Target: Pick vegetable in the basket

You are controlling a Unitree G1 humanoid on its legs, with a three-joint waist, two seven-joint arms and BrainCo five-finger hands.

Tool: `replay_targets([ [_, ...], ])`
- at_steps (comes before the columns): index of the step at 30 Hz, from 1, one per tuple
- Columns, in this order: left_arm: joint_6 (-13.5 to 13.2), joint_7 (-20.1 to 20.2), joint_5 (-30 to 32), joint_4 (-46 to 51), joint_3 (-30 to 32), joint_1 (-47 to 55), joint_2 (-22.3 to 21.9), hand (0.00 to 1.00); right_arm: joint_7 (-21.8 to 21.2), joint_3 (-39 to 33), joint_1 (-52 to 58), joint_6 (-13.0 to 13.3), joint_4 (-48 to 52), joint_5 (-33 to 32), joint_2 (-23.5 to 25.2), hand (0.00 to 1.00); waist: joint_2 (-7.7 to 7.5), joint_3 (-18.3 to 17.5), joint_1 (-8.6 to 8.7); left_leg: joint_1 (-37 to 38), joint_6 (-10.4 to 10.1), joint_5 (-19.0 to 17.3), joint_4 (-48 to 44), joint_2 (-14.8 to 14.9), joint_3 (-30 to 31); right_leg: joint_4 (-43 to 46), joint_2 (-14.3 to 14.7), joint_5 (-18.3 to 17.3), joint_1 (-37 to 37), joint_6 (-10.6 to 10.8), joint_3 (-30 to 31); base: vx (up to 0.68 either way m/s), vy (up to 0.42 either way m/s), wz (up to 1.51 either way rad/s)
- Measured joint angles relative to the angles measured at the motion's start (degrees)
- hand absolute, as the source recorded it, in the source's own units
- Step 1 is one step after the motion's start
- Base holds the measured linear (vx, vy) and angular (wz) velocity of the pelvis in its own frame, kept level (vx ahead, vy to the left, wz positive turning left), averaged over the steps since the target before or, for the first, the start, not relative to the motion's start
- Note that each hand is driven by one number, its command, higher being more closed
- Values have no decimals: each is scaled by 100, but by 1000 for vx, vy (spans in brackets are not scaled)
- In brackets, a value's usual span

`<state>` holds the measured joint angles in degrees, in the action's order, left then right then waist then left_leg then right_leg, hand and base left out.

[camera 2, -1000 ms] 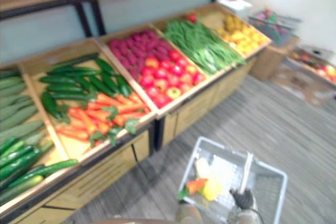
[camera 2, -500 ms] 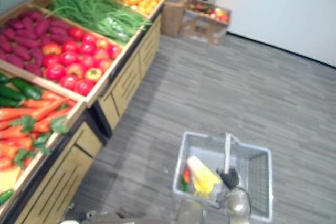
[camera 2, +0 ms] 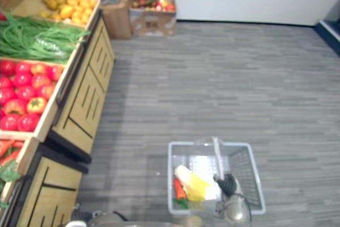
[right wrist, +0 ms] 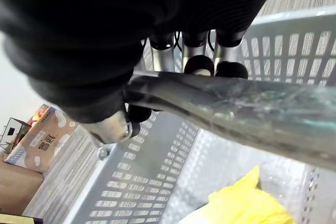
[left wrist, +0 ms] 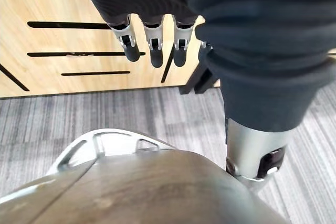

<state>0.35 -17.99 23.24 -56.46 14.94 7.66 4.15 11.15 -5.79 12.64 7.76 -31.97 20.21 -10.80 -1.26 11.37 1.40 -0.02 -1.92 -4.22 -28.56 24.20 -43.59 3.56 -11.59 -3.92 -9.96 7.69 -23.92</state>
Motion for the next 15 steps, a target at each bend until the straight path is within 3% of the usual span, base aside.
replay_targets([
  [1, -46, -33, -25, 13, 0, 27, 9, 0, -2, 2, -15, 5, 2, 1, -3, 100, -62, 28, -24, -193, -23, 320, -247, -191, 806, -74, -89, -2, -47, -5, 202, -35, -77, -55],
  [2, -60, -57, -63, 52, 5, 65, 34, 0, 1, -2, -51, 13, 19, 1, -4, 100, -98, 43, -45, -371, -145, 380, -362, -296, 1192, -110, -187, -7, -44, 3, 315, -9, 5, -76],
  [3, -88, -112, -63, 39, -6, 128, -28, 0, 27, -7, -137, 20, 29, 0, -82, 100, -16, 39, -38, -411, -523, 32, 78, -714, 1887, -172, -298, 12, 22, 104, 562, 8, 146, -79],
  [4, -96, -136, -63, 20, -35, 219, -167, 0, 27, -23, -145, 17, 25, 2, -195, 100, 166, 34, -31, -386, -560, 7, 709, -1009, 2286, -172, -307, 46, 144, 162, 721, 7, 184, -83],
  [6, -111, -159, -63, -1, -103, 380, -273, 0, 26, -37, -162, 0, 19, 1, -263, 100, 352, 24, -50, -274, -485, 183, 1401, -1219, 2518, -200, -211, 82, 280, 224, 889, 9, 162, -51],
  [8, -106, -165, -50, -9, -124, 447, -229, 0, 28, -42, -154, -23, -4, 0, -190, 100, 334, 10, -92, -112, -588, -107, 1866, -1364, 2694, -634, -167, 249, 259, 275, 980, 43, 141, -25],
  [11, -107, -145, 3, -22, -171, 445, -143, 0, 32, 15, -185, -17, 1, 0, -171, 100, 161, 55, -188, -298, -645, -254, 1758, -1494, 2685, -963, -224, 560, 258, 286, 1000, 17, 97, -8],
  [13, -109, -142, 3, -56, -149, 465, -128, 0, 34, 27, -269, -17, -35, 3, -196, 100, 188, 44, -244, -334, -644, -333, 1562, -1490, 2814, -962, -220, 565, 256, 299, 1032, 57, 30, -10],
  [15, -112, -120, -4, -63, -144, 451, -176, 0, 34, 119, -397, -17, -77, 9, -290, 100, 263, 49, -311, -450, -619, -397, 1335, -1499, 3361, -959, -185, 563, 315, 299, 1152, 67, -15, -31],
])
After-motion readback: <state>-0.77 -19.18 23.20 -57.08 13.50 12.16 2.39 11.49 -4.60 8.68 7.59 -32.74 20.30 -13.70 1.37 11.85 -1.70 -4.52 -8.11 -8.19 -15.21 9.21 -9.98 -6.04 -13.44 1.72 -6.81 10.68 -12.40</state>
